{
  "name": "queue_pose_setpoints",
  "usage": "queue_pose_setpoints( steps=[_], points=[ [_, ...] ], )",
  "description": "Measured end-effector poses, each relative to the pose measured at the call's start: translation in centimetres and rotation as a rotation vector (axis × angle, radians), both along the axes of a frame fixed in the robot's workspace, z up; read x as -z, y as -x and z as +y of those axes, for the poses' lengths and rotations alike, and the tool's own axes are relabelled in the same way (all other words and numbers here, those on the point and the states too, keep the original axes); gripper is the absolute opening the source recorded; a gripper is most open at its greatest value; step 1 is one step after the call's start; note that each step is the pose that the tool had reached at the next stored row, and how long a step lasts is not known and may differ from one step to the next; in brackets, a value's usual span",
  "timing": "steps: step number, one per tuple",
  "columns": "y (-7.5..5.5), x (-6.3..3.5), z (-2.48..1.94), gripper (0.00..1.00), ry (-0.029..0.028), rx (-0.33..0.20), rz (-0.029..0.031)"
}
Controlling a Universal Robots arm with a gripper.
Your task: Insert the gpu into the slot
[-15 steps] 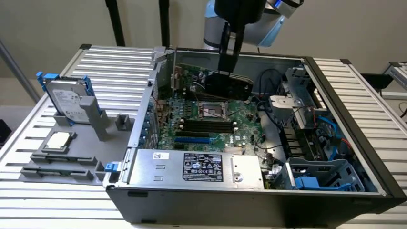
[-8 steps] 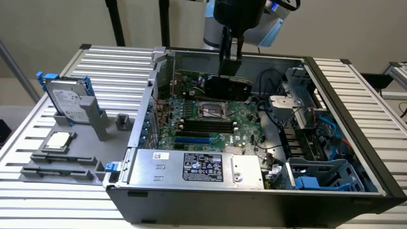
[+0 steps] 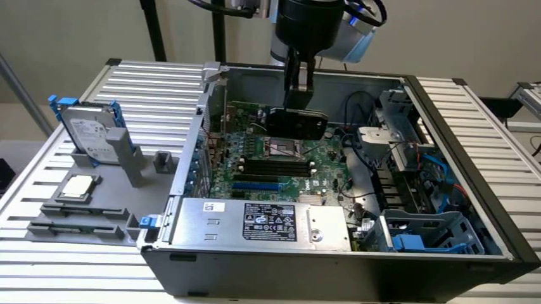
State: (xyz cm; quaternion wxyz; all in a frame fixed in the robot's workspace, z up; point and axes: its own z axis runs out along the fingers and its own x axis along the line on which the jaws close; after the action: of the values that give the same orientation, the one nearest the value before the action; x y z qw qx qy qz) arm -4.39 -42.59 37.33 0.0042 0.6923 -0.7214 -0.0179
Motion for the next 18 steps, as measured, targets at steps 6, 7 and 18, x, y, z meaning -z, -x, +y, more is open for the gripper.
queue_pose_setpoints(
  steps=[6, 7, 18],
  points=[
    [0.3, 1.1, -0.8, 0.26, -0.005, 0.0, -0.0006],
    [0.3, 1.27, -0.96, 0.26, -0.006, 0.0, -0.0008],
    [1.3, 3.11, -2.88, 0.26, -0.0229, 0.0, -0.0061]
  ],
)
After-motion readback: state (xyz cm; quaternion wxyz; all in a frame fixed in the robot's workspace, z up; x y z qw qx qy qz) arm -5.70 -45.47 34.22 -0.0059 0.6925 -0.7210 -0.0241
